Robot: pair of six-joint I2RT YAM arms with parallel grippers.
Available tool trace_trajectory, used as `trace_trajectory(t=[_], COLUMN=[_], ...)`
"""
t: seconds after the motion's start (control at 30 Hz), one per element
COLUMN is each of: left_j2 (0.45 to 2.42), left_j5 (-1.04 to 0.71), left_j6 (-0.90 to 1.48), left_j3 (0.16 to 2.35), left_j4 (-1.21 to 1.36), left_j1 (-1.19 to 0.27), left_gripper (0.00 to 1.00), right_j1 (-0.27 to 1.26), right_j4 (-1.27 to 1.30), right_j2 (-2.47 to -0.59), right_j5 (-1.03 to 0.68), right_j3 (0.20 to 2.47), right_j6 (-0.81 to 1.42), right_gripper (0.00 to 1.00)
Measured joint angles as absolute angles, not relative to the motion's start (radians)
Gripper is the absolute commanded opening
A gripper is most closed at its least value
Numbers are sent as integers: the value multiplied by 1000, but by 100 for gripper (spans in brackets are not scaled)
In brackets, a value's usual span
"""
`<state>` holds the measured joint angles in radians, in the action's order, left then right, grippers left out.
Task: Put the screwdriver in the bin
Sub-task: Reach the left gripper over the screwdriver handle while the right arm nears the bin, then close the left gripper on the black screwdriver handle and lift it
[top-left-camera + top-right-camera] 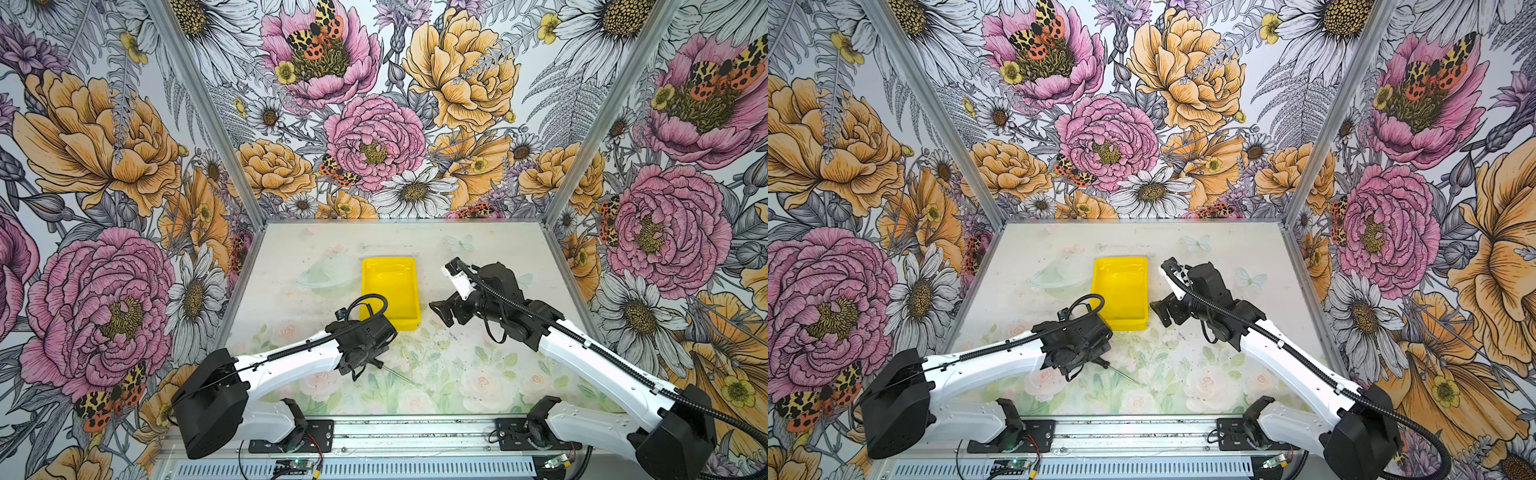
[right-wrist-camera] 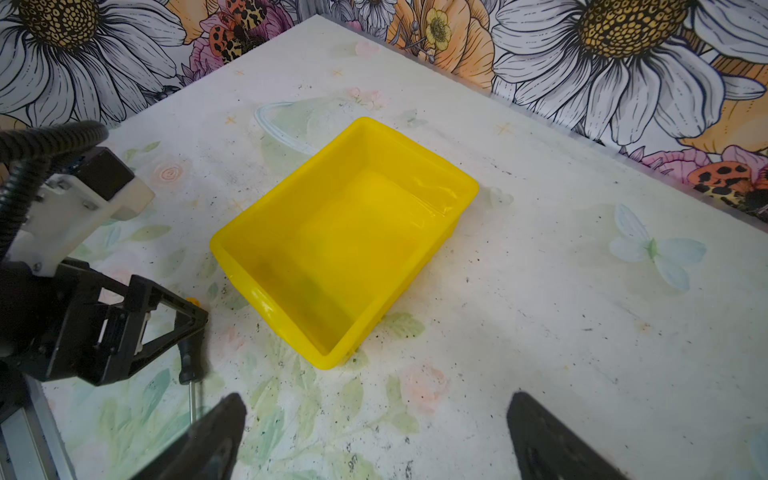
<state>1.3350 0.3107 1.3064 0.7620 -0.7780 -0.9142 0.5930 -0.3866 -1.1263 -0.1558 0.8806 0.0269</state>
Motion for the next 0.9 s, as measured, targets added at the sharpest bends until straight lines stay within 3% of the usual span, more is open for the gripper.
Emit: trace_trajectory(t=[0.53, 0.9], left_j2=[1509, 1607], left_j5=[242, 229], left_j6=[1280, 1271], left_j3=[829, 884], left_j4=[-757, -752], left_j1=[-927, -926], left_gripper=[89, 64], right_j1=[498, 476], right_j4=[-374, -362], right_j2=[-1081, -1059], right_j5=[-166, -174], right_j3=[770, 747], right_j6=[137, 149], right_gripper=[99, 99])
